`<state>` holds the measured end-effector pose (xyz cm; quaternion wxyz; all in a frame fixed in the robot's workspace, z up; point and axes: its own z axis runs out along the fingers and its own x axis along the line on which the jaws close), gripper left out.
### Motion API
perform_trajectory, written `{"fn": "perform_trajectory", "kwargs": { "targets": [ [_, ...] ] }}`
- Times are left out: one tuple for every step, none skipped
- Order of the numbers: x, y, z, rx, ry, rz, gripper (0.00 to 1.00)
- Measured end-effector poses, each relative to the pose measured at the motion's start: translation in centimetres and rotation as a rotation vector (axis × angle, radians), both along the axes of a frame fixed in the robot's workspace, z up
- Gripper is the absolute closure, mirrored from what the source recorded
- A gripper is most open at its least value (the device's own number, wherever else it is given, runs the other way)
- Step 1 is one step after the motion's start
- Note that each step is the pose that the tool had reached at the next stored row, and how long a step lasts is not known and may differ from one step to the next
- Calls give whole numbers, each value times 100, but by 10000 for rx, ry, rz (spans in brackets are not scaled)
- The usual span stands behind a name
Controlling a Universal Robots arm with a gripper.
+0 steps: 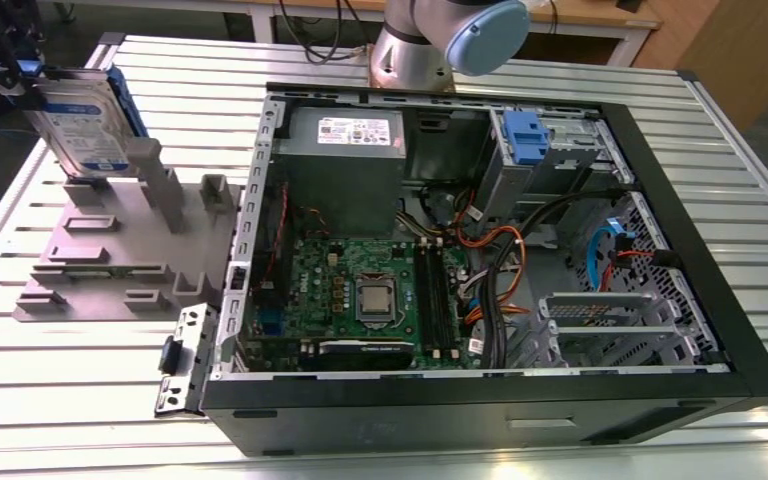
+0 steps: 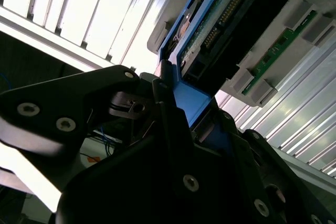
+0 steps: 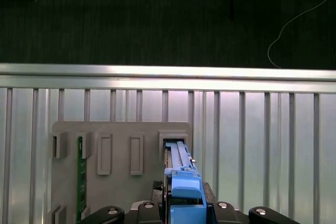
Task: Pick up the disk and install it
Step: 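Pick up the disk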
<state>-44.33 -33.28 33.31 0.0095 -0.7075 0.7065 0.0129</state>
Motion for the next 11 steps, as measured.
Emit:
{"fn": "perform_trajectory", "kwargs": {
  "targets": [
    [0,0,0,0,0,0,64],
    [0,0,16,0,0,0,64],
    [0,0,16,0,0,0,64],
    [0,0,19,0,0,0,64],
    [0,0,25,0,0,0,64],
    [0,0,27,0,1,0,64],
    [0,0,28,0,0,0,64],
    [0,0,31,-1,1,0,64],
    [0,0,34,-1,2,0,64],
    [0,0,38,0,1,0,64],
    [0,0,43,-1,1,0,64]
  ]
}}
